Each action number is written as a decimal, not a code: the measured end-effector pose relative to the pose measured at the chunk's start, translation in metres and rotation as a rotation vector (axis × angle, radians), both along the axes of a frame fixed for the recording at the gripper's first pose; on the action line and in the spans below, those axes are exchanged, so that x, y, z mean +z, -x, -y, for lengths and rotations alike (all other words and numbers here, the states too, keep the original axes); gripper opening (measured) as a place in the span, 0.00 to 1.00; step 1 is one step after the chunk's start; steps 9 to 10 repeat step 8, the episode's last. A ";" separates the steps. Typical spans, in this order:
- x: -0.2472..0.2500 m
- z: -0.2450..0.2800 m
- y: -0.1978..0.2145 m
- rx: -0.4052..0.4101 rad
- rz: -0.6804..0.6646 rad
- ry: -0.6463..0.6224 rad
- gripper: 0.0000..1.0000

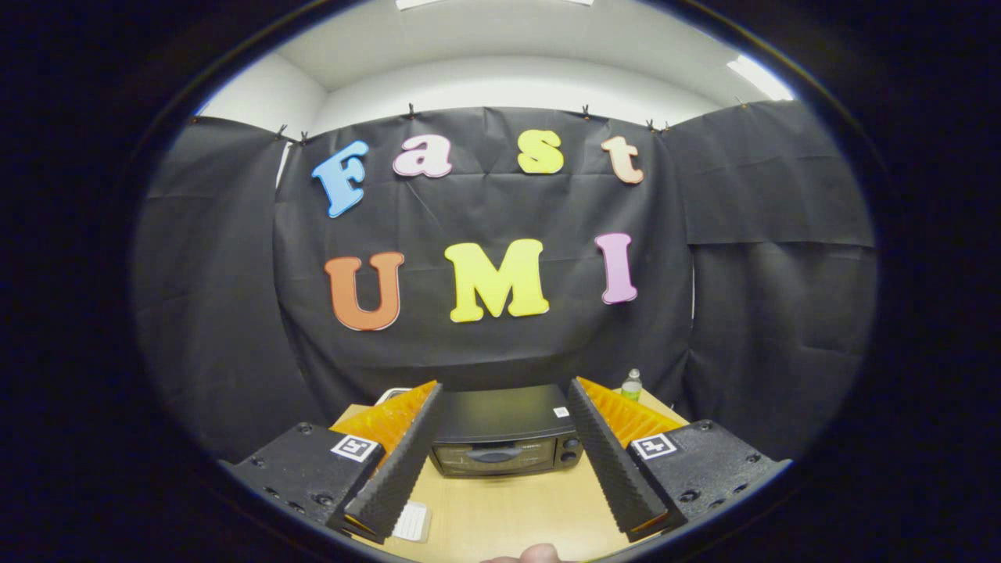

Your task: Open the toaster oven, put the food inside, and close the toaster oven door.

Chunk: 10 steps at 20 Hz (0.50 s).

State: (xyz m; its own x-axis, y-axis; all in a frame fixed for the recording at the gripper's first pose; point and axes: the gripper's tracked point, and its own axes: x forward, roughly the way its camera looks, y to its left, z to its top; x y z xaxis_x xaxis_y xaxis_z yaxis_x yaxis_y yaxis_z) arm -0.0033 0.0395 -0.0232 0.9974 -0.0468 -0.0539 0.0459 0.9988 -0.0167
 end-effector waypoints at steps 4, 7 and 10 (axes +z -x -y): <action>0.001 -0.002 0.000 0.006 0.002 0.000 1.00; 0.001 0.003 -0.002 -0.002 0.006 0.003 1.00; 0.000 0.004 -0.003 -0.003 0.001 0.001 1.00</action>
